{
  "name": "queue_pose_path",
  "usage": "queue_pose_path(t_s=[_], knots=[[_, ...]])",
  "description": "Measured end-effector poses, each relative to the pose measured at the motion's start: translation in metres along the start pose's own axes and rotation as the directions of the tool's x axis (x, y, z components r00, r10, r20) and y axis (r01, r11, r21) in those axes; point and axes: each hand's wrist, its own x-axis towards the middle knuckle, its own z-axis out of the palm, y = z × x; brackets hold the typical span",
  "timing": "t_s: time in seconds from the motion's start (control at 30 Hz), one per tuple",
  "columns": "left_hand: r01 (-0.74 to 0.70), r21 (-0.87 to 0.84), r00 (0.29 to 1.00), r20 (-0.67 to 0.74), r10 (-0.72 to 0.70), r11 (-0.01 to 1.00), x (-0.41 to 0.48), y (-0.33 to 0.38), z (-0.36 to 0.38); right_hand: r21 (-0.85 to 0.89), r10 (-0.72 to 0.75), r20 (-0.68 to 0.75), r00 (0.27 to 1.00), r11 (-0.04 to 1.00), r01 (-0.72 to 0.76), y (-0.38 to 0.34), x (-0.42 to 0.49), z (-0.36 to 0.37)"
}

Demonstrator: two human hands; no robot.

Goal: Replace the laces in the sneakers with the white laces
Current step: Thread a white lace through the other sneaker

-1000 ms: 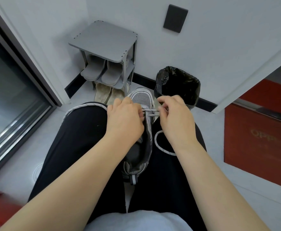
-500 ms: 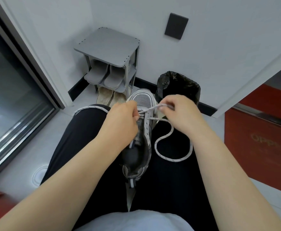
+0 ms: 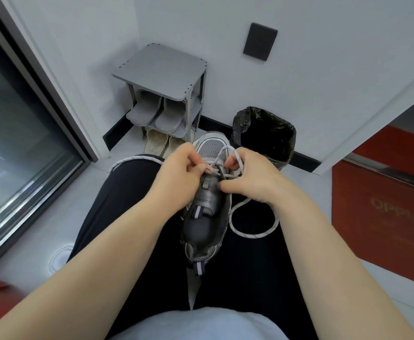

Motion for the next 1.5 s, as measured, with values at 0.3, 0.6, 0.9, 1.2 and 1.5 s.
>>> queue_pose_path(t_s=[0.3,0.6,0.9,1.2,1.5], knots=[[0.035,-0.394,0.984,-0.149,-0.102,0.918,-0.006,0.008,-0.042,0.079,-0.036,0.005,0.999,0.996,0.036,0.009,-0.008,-0.001],[-0.34,0.773,0.936,0.224,0.271,0.535,-0.001,0.022,0.005,0.101,-0.097,-0.024,0.995,0.99,0.099,0.01,-0.015,-0.004],[-0.266,0.663,0.964,0.184,0.193,0.699,0.011,0.018,0.004,0.108,-0.062,-0.063,0.996,0.992,0.069,0.015,-0.016,-0.003],[0.047,-0.761,0.996,-0.01,-0.084,0.647,-0.013,0.032,-0.091,0.172,-0.035,-0.088,0.996,0.984,0.05,0.019,-0.012,0.001],[-0.241,0.561,0.965,0.223,0.135,0.792,-0.006,0.018,-0.039,0.11,-0.09,-0.155,0.984,0.988,0.108,0.021,-0.013,0.009]])
